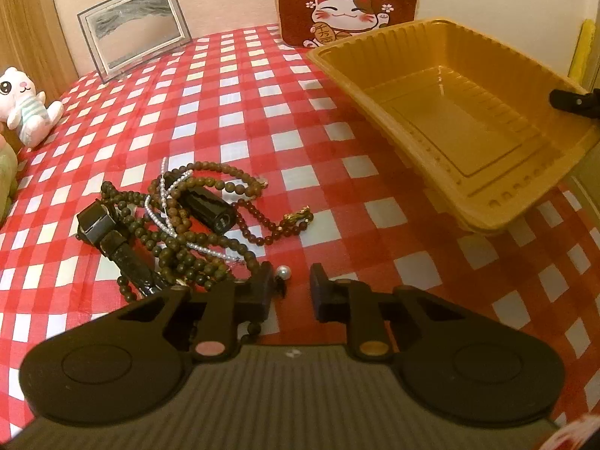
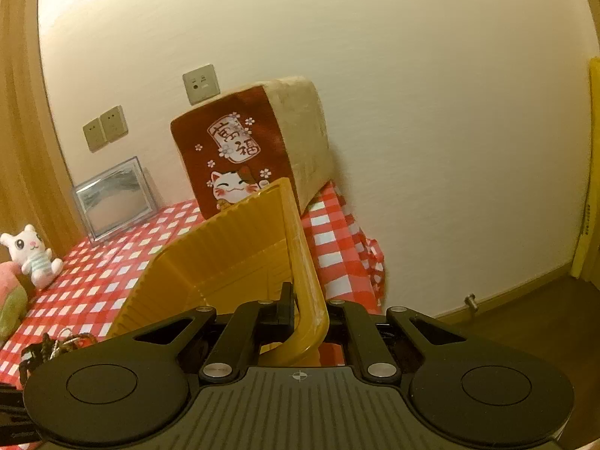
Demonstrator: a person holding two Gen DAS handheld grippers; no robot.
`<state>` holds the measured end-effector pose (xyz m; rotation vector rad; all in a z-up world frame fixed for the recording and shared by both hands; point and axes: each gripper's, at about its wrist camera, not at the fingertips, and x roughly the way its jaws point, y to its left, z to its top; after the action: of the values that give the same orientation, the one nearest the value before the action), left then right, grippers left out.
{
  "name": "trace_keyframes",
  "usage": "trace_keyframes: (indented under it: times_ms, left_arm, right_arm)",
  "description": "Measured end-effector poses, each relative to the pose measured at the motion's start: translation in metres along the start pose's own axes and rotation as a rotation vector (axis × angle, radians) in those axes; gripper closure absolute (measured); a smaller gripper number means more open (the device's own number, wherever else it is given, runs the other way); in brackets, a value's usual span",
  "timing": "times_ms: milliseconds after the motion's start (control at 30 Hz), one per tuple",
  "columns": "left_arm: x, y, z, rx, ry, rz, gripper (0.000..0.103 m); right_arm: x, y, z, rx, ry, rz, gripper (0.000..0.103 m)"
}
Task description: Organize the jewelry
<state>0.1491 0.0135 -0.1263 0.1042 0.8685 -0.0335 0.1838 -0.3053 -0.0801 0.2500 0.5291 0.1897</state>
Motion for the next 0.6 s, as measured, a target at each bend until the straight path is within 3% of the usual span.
trace_keyframes:
  times_ms: [167,467,600]
  left_arm:
    - [0.002,0.001,0.001,0.011,-0.007,0.008,0.096]
    - [-0.004,-0.003,0.001,0.001,-0.023,0.015,0.096]
    - [-0.022,-0.006,0.010,-0.043,-0.065,-0.001,0.096]
  right_arm:
    - [-0.001,0.000,0.000,-0.009,0.016,0.015,0.097]
    - [-0.005,0.000,0.002,-0.045,0.020,0.033,0.097]
    - [-0.008,0.001,0.001,-0.064,0.015,0.033,0.097]
